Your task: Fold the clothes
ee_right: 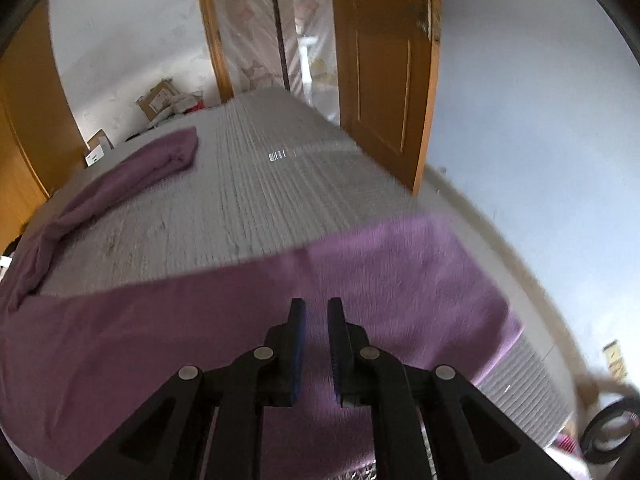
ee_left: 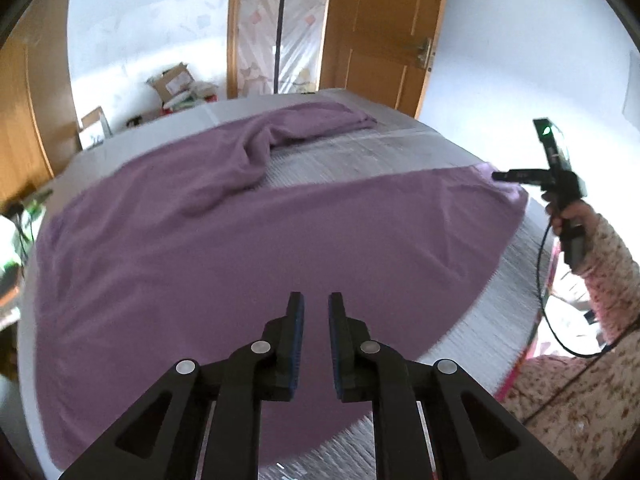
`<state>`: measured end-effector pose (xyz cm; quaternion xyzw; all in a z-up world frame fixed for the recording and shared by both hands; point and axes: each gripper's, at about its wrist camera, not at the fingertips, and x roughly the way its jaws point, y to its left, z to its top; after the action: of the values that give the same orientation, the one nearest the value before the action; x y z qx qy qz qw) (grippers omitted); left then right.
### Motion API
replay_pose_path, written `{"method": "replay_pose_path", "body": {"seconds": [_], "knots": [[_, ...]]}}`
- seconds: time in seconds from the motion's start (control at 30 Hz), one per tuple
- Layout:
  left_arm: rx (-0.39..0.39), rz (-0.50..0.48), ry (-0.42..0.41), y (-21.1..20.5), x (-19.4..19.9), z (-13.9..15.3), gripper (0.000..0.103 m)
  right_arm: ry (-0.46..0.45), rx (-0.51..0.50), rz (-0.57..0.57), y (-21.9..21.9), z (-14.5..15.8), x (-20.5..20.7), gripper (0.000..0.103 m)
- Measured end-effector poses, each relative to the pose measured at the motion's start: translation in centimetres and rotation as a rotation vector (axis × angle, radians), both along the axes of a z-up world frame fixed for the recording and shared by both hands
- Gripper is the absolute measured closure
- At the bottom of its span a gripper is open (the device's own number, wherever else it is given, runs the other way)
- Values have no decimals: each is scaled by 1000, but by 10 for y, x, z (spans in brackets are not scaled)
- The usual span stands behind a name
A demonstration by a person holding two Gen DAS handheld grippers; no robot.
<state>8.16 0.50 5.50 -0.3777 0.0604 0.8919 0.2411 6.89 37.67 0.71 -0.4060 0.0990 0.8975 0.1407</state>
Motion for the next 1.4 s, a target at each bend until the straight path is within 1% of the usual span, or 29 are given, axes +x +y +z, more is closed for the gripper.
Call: {"method": "replay_pose_path", "body": {"seconds": [0.07,0.13,0.23,0.3,0.37,0.43,0.5,0.57,0.63,0.73,0.77,0.83,0.87,0.93,1.03,1.1,1.17,1.23,1.4], "knots": [[-24,15,29,3,-11,5,90,25,26,32,-8,15,-8,92],[-13,29,46,4,-29,8,89,39,23,67,-18,27,-19,92],[4,67,25,7,-57,6,88,42,31,130,-36,39,-44,92],[21,85,8,10,-76,3,88,45,30,169,-47,40,-60,92],[22,91,-3,15,-93,0,88,46,16,206,-58,41,-77,92],[-5,118,-12,21,-109,-4,86,34,1,231,-67,36,-95,92],[-41,154,-18,26,-126,-10,86,12,-25,253,-74,29,-114,92],[-77,158,-24,31,-135,-15,85,-10,-52,274,-79,21,-132,92],[-116,158,-24,37,-141,-20,85,-27,-57,293,-82,14,-145,92],[-142,148,-34,40,-149,-27,85,-32,-65,303,-83,8,-166,91],[-140,155,-41,39,-152,-29,85,-36,-78,292,-80,5,-175,90],[-133,169,-54,38,-157,-30,85,-44,-103,270,-76,-1,-194,83],[-124,171,-53,39,-158,-28,85,-49,-105,259,-73,-4,-204,83],[-108,142,-33,43,-157,-25,85,-62,-101,233,-70,-9,-222,83],[-125,107,-26,51,-160,-27,85,-65,-110,231,-68,-14,-240,82],[-155,102,-31,56,-163,-33,85,-62,-116,232,-69,-16,-246,80],[-176,97,-39,60,-167,-40,85,-62,-124,225,-68,-18,-252,75],[-190,101,-41,62,-171,-44,85,-63,-127,215,-66,-21,-259,75],[-165,149,-59,57,-184,-47,85,-53,-123,199,-65,-27,-275,75]]}}
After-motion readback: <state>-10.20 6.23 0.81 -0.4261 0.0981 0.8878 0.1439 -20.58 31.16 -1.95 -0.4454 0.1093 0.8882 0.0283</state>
